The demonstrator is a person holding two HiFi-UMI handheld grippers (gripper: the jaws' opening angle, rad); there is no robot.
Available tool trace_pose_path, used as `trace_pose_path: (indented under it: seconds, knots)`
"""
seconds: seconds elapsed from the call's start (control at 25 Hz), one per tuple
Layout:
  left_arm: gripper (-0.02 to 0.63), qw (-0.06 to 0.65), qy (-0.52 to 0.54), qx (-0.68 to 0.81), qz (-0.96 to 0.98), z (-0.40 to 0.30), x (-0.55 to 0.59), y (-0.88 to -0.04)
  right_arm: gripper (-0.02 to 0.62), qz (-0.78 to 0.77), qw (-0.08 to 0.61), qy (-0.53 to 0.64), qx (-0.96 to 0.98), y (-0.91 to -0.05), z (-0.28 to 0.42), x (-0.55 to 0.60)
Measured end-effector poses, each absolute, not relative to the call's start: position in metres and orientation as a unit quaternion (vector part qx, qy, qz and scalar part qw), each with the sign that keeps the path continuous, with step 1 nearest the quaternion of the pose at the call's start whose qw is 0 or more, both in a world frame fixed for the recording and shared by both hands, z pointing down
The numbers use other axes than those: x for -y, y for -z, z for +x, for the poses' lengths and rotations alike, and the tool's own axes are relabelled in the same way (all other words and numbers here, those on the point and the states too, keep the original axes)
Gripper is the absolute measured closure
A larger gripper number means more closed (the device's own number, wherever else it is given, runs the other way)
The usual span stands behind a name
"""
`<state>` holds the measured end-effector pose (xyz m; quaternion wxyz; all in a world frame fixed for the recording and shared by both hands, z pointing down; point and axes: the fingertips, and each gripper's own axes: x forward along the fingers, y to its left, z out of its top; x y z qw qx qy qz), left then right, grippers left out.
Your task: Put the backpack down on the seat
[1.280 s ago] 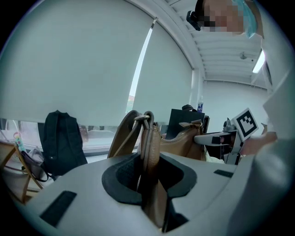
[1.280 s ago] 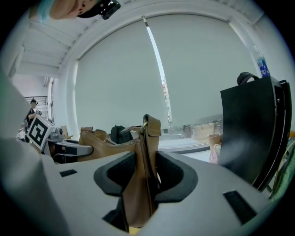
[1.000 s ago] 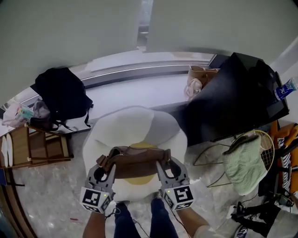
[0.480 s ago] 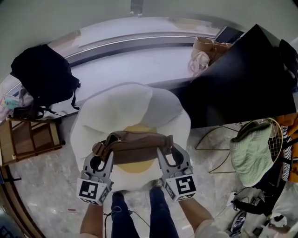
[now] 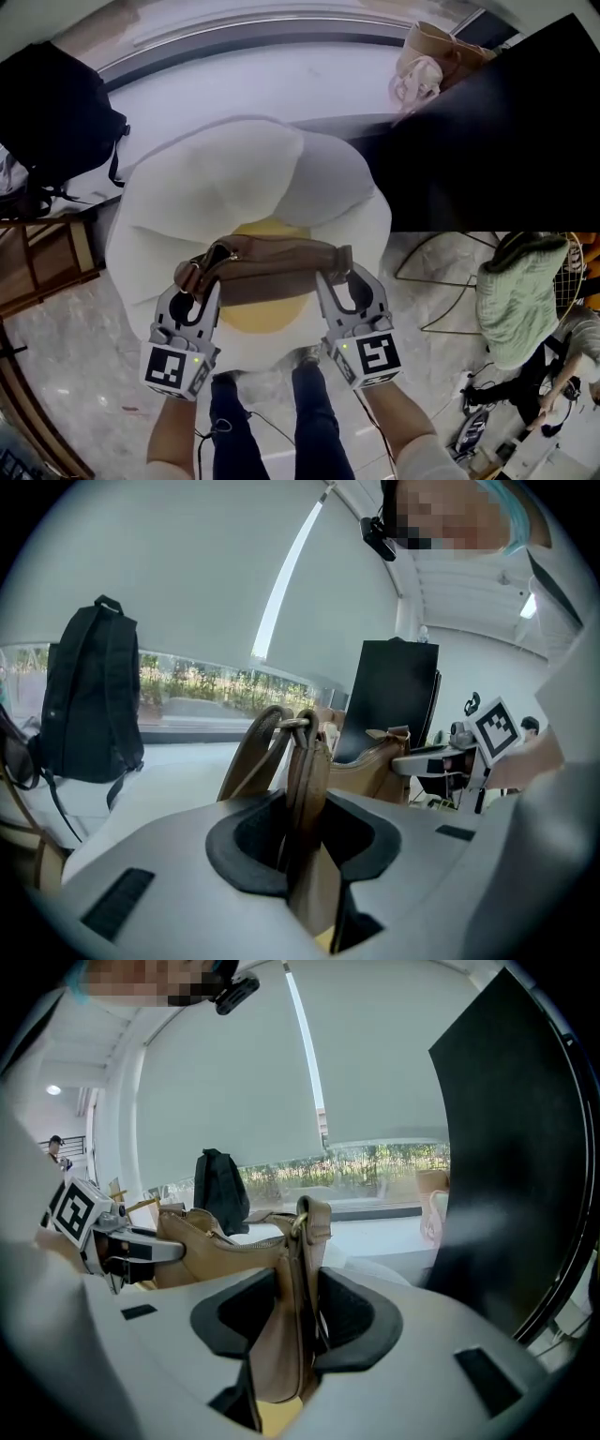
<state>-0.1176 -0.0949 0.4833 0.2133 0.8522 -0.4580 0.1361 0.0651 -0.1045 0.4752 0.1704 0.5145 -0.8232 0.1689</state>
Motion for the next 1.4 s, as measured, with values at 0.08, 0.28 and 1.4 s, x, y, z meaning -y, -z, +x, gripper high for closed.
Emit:
trace_pose_path:
  seconds: [0.08,0.28,1.4]
  knots:
    - [0.508,0.217,-0.14,0.456,0.852,-0.116,0.095,-0.501,0.434,0.513,0.177,-0.171,0.822,-0.494,0.067,0.105]
    - [0.508,0.219,-0.157,0.45,0.851,-0.111,0.099,-0.554,0.433,0.509,0.189,-0.183,0.819,-0.547,0.072,0.107]
    - [0.508,0.264,-0.213,0.455,0.823,-0.099,0.151,-0.746,0.431,0.495,0.277,-0.196,0.799,-0.733,0.083,0.162]
